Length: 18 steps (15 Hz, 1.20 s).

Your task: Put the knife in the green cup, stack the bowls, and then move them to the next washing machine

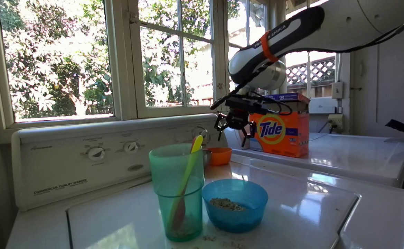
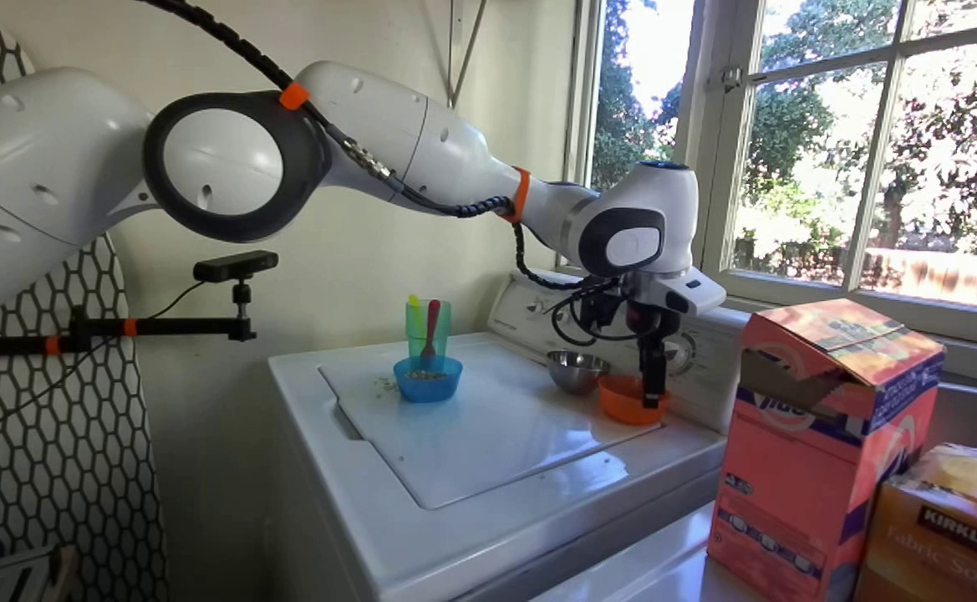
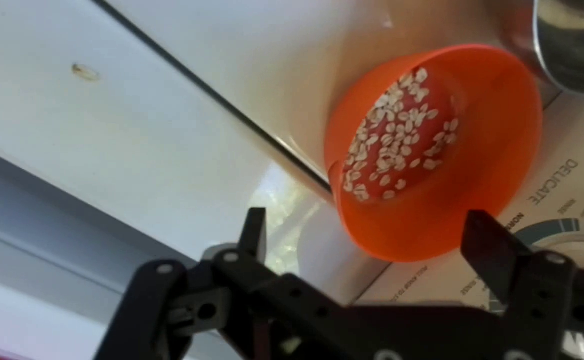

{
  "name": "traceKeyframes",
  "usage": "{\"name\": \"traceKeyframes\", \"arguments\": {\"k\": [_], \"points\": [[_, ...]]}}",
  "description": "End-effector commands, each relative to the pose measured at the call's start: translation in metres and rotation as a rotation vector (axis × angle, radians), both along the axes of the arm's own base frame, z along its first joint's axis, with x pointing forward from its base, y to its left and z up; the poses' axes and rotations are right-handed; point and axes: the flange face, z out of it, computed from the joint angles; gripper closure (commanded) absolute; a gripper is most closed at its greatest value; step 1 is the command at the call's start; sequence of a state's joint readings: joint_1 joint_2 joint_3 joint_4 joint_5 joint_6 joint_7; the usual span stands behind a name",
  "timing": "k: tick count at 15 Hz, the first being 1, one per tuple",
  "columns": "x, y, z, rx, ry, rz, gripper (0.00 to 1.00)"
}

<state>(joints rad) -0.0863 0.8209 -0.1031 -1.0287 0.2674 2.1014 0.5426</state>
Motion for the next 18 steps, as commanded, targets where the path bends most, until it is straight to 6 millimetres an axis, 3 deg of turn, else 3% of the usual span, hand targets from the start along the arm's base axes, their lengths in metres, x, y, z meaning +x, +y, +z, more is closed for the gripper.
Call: {"name": "traceKeyframes", "arguments": {"k": [1, 11, 12, 14, 18], "points": [[0.004, -0.002, -0.001, -0.046, 0.007, 0.009, 0.0], [0.009, 0.022, -0.034, -0.123, 0.054, 0.063, 0.03], [0.009, 0.022, -0.037, -0.13, 0.057, 0.064, 0.26], [0.01, 0.024, -0.041, -0.131, 0.059, 0.066, 0.3], [0.011, 0.026, -0.042, -0.133, 0.058, 0.071, 0.63]]}}
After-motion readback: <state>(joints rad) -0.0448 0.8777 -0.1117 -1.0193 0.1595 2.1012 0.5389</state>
